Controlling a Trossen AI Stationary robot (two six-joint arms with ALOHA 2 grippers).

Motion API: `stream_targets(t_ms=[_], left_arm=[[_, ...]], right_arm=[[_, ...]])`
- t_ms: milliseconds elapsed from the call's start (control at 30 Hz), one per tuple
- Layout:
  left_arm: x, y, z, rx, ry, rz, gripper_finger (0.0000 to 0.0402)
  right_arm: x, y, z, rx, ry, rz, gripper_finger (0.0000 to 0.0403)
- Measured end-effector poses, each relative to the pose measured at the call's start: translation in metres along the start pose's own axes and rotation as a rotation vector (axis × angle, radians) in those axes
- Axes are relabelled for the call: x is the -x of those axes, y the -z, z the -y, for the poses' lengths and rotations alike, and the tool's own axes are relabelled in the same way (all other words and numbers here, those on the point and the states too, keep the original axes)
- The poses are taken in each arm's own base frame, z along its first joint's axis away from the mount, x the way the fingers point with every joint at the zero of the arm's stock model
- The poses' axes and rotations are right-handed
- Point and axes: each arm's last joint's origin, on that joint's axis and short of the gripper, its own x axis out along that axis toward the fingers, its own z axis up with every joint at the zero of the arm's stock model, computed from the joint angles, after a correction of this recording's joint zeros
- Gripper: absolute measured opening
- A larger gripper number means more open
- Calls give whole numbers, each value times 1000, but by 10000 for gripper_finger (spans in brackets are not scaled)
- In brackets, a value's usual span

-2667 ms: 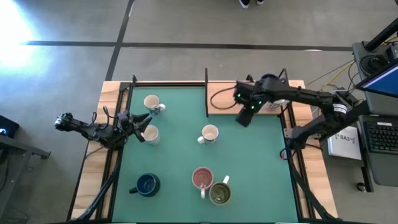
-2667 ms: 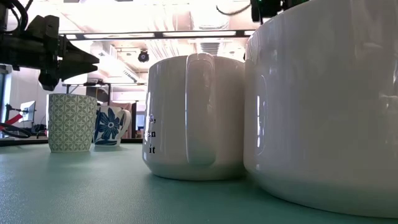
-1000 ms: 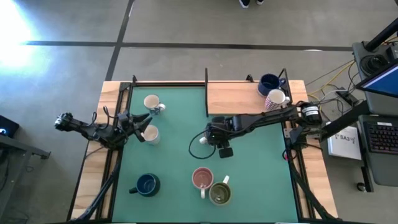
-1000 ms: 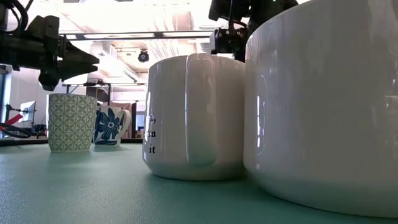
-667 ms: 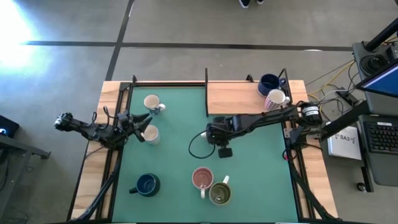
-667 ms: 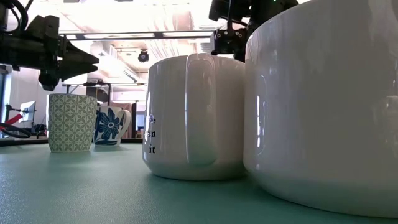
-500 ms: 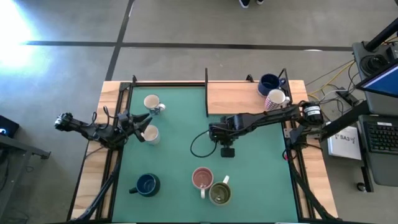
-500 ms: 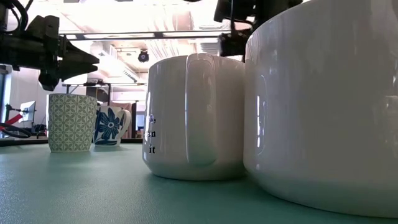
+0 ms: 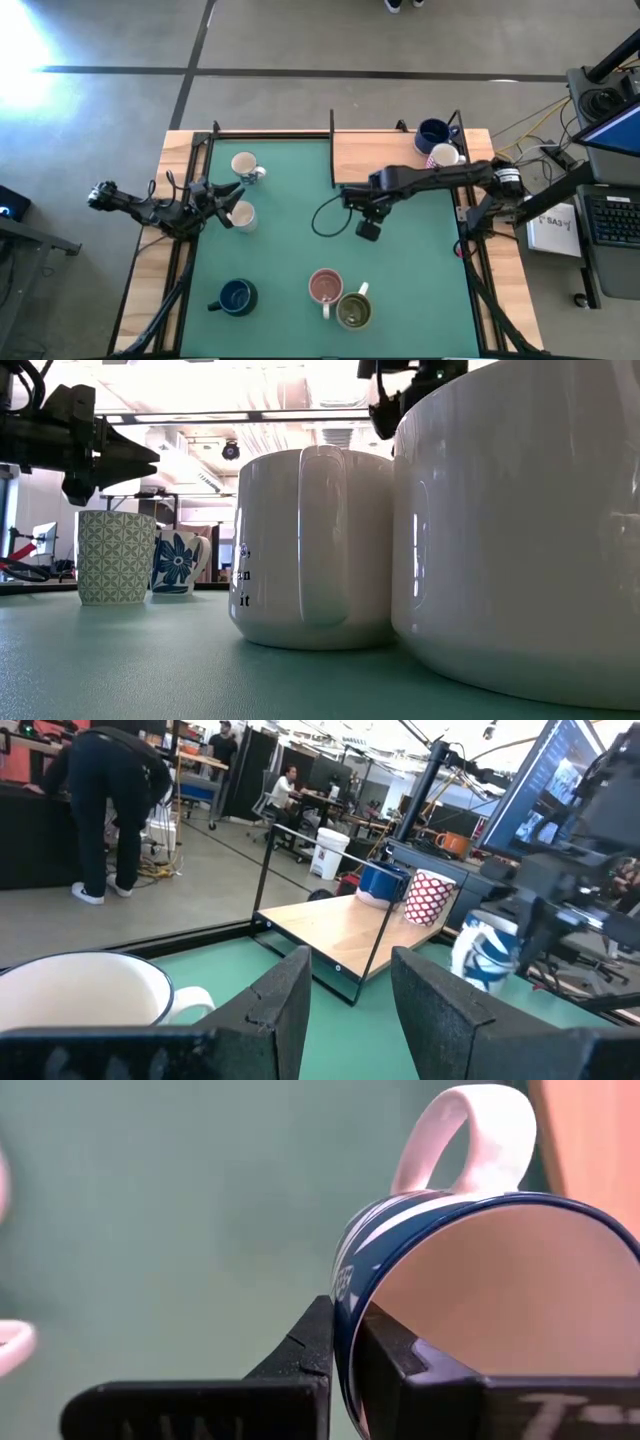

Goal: Place coffee mugs
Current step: Put the bottom blue white pattern mug on the shelf

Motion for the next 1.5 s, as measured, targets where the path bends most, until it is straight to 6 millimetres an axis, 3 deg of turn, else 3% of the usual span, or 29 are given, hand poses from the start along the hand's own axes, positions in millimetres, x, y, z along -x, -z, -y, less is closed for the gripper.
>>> stream_targets(t_ms=[467, 867, 1167, 1500], left_arm=[[0, 0, 0, 0, 0, 0, 123], [0, 0, 0, 0, 0, 0, 123], [0, 0, 0, 0, 0, 0, 123], [0, 0, 0, 0, 0, 0, 123]], right_arm=[[26, -4, 85, -201, 105, 61, 26], [23, -6, 148, -333, 137, 53, 27], [12, -5, 180, -384, 147, 81, 28], [11, -2, 196, -432, 148, 80, 29]])
